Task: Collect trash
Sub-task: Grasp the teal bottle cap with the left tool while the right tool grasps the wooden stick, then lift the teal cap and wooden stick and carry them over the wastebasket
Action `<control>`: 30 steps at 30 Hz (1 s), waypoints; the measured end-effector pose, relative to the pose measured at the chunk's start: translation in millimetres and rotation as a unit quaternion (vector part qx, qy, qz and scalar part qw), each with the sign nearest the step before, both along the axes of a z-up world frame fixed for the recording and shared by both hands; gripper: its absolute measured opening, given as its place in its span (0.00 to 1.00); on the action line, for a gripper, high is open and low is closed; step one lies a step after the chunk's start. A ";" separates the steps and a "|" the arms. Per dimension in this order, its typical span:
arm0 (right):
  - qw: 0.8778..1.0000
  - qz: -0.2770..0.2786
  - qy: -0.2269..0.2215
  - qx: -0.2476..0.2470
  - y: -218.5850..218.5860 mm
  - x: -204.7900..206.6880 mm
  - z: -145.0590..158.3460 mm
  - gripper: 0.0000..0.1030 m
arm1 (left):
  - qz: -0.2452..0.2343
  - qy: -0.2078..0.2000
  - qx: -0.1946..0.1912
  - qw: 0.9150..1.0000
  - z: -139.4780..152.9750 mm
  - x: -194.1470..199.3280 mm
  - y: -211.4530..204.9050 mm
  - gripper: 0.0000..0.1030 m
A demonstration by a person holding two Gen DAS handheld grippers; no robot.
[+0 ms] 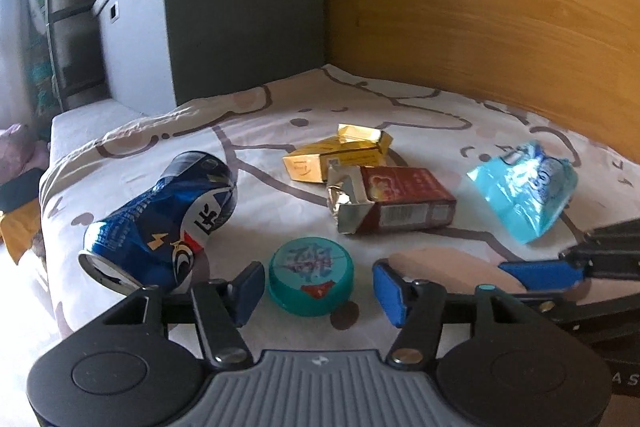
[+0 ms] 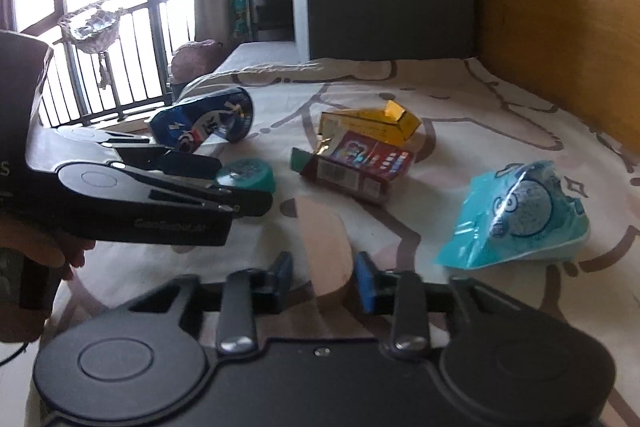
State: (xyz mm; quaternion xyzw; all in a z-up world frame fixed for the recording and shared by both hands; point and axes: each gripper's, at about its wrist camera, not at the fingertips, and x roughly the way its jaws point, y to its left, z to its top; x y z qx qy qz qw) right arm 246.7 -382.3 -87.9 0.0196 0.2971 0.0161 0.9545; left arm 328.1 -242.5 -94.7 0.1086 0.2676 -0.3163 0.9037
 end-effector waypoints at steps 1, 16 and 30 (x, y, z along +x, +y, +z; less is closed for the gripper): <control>1.000 -0.003 0.000 -0.002 0.3 -0.3 0.2 0.25 | 0.001 0.002 0.003 1.000 -1.5 0.9 -1.1 0.53; 0.999 -0.021 0.023 0.014 11.8 -70.3 6.3 0.24 | -0.029 0.021 0.009 0.999 5.0 -40.4 22.9 0.47; 0.999 0.013 0.040 0.022 19.1 -102.7 6.2 0.29 | -0.162 0.042 0.056 0.984 12.0 -137.2 74.0 0.47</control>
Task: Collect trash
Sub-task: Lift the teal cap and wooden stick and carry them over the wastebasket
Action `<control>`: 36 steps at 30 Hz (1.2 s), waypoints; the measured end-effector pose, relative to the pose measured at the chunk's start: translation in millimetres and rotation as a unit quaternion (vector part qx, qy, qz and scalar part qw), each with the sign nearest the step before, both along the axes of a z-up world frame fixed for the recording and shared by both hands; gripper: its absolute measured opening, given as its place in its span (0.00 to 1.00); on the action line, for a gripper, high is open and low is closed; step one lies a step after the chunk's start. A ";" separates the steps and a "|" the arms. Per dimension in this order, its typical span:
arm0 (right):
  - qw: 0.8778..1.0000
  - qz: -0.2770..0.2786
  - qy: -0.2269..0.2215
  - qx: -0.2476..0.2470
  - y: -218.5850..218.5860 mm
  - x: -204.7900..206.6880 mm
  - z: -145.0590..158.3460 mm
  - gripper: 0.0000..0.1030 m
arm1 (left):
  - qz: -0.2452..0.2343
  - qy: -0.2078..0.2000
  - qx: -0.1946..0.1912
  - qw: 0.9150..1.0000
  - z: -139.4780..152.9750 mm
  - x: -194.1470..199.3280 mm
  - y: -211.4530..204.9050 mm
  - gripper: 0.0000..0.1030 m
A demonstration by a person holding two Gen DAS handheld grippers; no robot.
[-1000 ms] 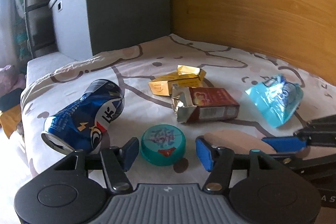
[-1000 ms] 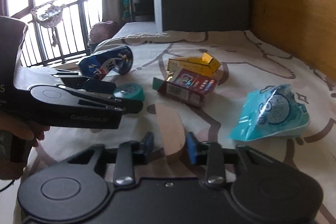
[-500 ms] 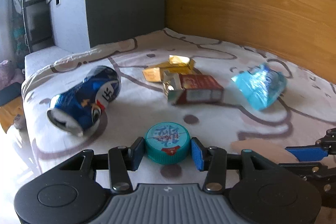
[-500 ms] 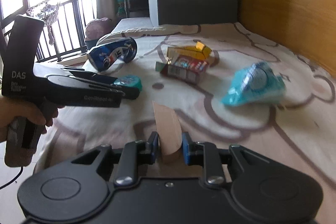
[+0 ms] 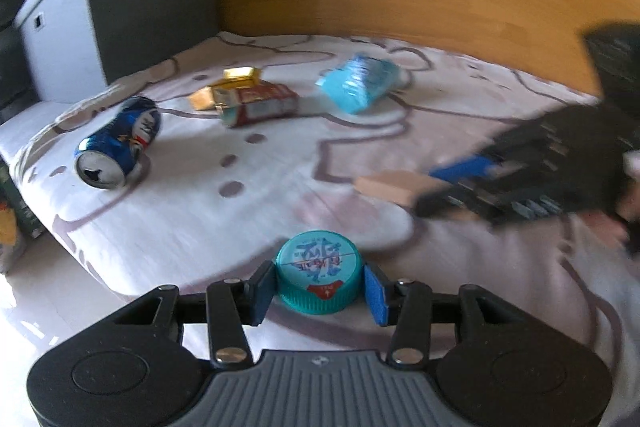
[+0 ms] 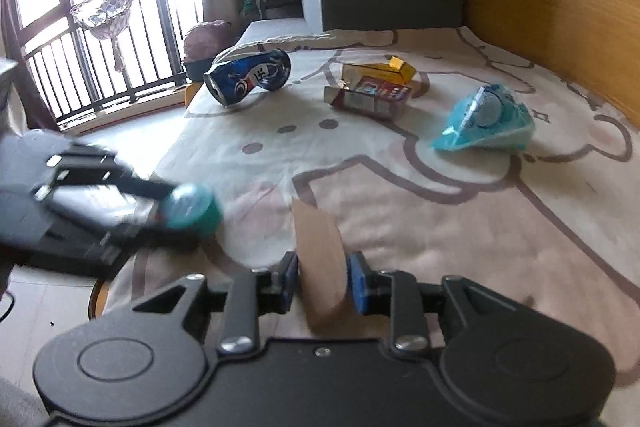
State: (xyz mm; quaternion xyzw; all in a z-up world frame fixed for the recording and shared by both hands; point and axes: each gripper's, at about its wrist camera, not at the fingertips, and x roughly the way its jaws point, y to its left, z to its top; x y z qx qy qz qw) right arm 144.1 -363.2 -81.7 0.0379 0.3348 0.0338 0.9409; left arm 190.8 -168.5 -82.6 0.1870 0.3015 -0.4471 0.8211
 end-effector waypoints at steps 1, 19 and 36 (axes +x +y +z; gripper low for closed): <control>1.000 0.004 0.000 -0.002 0.4 4.6 -0.2 0.29 | -0.007 0.002 0.000 1.000 0.4 -3.3 1.1 0.47; 1.000 -0.007 0.010 -0.005 12.6 2.7 2.2 0.26 | 0.033 0.014 -0.042 0.998 -7.6 -3.7 -16.8 0.60; 0.999 -0.039 0.010 -0.013 19.8 0.5 13.1 0.26 | 0.108 0.026 -0.072 0.991 11.1 -4.3 7.5 0.48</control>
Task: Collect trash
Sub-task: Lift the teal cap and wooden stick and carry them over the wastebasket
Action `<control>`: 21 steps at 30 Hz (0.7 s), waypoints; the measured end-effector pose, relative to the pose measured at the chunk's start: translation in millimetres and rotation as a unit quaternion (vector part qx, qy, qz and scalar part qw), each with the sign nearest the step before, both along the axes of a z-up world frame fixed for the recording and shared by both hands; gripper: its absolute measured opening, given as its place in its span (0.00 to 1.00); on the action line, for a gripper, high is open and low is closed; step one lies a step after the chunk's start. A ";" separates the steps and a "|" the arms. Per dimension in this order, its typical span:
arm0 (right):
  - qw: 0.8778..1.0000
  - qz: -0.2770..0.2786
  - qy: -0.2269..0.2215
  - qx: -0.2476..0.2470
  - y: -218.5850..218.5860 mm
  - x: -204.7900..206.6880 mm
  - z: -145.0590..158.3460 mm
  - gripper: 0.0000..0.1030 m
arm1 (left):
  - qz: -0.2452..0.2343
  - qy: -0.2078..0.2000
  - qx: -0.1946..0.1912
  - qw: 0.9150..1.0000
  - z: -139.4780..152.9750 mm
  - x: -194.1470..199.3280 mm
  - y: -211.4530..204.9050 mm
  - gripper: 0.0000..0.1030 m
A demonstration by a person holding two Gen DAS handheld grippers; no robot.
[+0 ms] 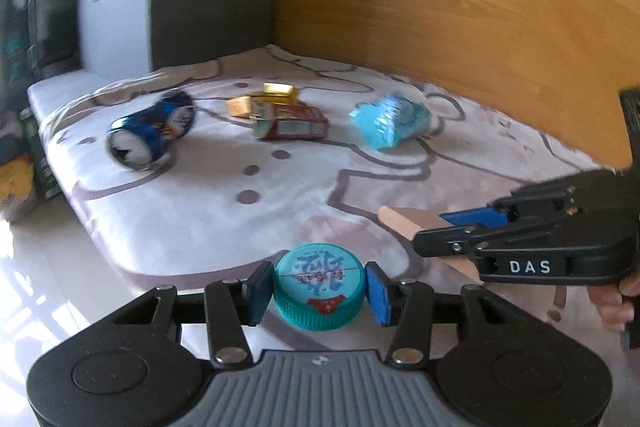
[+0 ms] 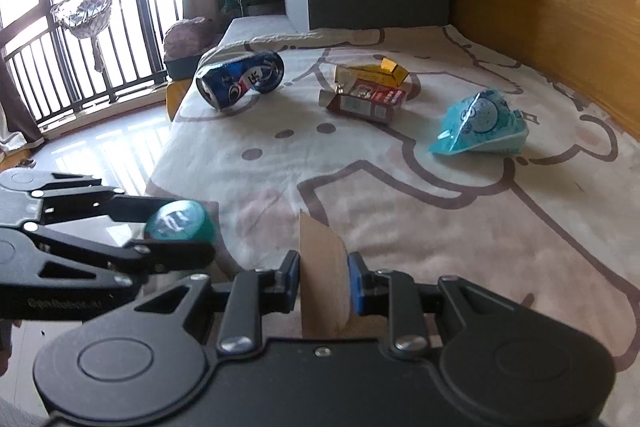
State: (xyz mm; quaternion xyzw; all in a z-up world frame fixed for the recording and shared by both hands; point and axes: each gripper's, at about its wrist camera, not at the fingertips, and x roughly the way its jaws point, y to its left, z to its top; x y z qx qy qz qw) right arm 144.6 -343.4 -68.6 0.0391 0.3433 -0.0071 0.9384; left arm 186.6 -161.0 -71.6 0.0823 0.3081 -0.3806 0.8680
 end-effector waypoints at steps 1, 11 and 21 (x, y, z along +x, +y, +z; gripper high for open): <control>1.000 -0.002 -0.002 0.001 1.4 0.2 2.4 0.26 | 0.009 0.004 -0.002 1.000 3.1 0.5 4.5 0.48; 1.000 0.005 -0.020 -0.002 35.3 3.8 27.1 0.26 | 0.087 0.015 -0.024 0.996 28.4 -0.9 59.9 0.48; 0.999 0.034 -0.033 -0.003 82.9 11.1 39.8 0.26 | 0.166 0.020 -0.020 0.986 37.5 -3.8 128.7 0.48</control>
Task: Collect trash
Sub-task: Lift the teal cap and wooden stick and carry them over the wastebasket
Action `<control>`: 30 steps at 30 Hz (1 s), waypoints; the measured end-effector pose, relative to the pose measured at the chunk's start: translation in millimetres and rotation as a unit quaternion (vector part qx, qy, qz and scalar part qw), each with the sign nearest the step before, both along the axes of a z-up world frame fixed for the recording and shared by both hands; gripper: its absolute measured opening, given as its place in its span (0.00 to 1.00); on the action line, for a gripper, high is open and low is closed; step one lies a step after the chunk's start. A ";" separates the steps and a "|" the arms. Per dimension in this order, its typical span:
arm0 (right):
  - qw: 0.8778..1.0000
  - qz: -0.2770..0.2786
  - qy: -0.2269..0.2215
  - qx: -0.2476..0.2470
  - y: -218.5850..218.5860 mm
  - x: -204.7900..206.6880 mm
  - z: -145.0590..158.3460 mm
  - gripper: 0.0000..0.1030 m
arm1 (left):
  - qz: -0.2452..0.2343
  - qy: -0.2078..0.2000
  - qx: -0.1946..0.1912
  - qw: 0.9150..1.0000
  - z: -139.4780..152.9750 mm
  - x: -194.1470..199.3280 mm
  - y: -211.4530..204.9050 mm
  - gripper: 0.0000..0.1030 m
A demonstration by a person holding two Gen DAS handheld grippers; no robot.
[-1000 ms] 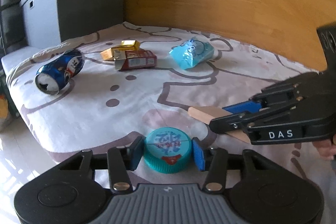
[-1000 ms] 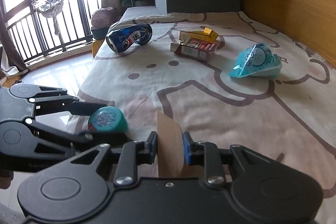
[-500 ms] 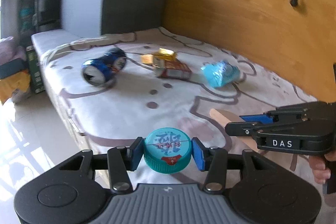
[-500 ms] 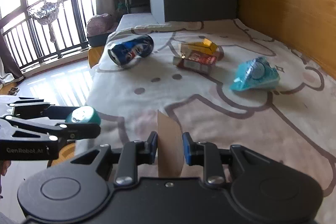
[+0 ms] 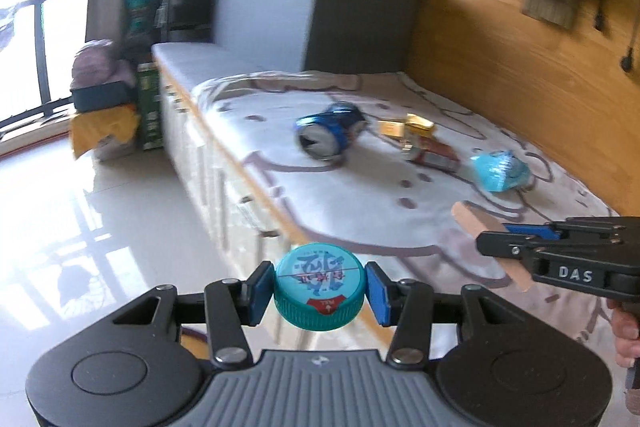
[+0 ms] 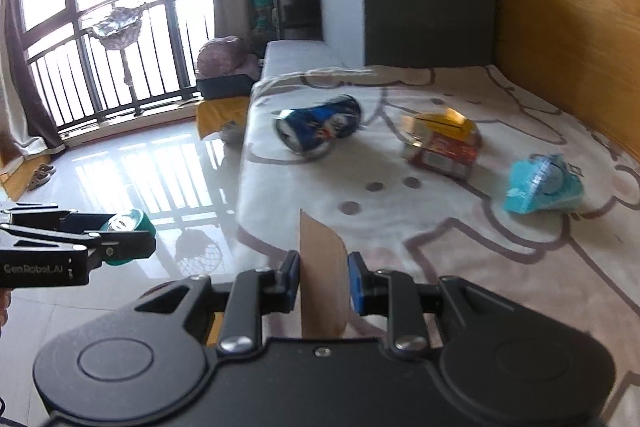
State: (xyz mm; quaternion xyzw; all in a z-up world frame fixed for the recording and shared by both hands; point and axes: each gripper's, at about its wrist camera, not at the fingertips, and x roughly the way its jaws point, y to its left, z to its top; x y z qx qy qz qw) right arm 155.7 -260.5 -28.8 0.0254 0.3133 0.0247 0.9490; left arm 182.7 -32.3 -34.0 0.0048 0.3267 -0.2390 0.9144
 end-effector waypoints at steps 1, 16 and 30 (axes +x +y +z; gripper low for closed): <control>1.000 0.004 -0.001 0.000 5.4 1.2 1.1 0.26 | 0.008 0.000 0.002 1.000 0.0 0.0 6.7 0.48; 0.998 0.061 0.002 0.016 91.2 36.3 -5.7 0.26 | 0.105 0.019 0.005 0.994 -16.7 13.4 91.0 0.48; 0.984 0.079 0.134 0.087 149.9 99.1 -101.9 0.26 | 0.186 0.120 -0.003 0.975 -108.4 39.4 159.7 0.48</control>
